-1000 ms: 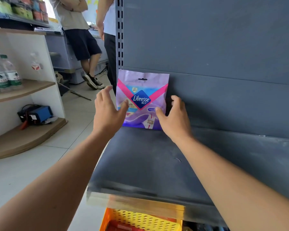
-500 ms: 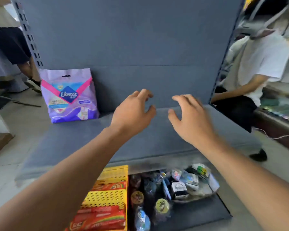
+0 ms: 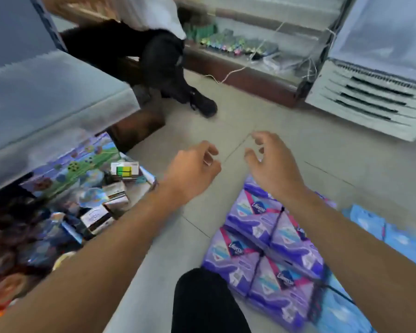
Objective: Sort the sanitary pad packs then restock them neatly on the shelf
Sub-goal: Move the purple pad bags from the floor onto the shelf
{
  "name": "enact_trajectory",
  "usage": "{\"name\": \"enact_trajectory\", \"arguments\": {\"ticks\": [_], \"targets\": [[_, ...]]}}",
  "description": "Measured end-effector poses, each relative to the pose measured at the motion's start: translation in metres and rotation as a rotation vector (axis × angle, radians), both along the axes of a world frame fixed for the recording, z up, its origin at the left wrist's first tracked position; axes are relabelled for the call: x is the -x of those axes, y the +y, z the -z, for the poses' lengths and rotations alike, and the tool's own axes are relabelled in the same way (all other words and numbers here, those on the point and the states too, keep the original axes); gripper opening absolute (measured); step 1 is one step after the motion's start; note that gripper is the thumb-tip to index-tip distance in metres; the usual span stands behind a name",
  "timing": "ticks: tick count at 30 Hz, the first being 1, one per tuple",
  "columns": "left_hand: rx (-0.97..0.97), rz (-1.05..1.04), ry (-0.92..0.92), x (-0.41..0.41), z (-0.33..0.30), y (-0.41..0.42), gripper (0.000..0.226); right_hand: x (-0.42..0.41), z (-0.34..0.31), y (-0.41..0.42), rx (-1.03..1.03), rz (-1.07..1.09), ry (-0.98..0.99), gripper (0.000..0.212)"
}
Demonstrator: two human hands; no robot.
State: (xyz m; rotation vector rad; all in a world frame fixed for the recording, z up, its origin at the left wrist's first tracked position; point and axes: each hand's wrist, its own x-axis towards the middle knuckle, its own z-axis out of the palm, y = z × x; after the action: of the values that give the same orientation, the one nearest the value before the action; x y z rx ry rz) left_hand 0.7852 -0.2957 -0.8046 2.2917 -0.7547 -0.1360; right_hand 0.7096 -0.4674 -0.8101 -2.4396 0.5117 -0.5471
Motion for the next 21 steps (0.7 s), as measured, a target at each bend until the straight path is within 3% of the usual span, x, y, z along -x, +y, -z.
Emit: {"name": "enact_trajectory", "arguments": {"ticks": [6, 10, 15, 21], "targets": [[-0.24, 0.071, 0.382, 0.017, 0.134, -0.077, 0.032, 0.057, 0.119, -0.066, -0.402, 0.245, 0.366, 0.047], [-0.288, 0.035, 0.522, 0.021, 0.19, -0.105, 0.049, 0.066, 0.178, -0.078, -0.632, 0.255, 0.519, 0.052], [-0.345, 0.026, 0.563, 0.009, 0.251, -0.129, 0.064, 0.057, 0.24, -0.08, -0.794, 0.385, 0.579, 0.062], [-0.331, -0.023, 0.675, 0.007, 0.282, -0.141, 0.053, 0.052, 0.27, -0.085, -0.899, 0.54, 0.455, 0.043]]}}
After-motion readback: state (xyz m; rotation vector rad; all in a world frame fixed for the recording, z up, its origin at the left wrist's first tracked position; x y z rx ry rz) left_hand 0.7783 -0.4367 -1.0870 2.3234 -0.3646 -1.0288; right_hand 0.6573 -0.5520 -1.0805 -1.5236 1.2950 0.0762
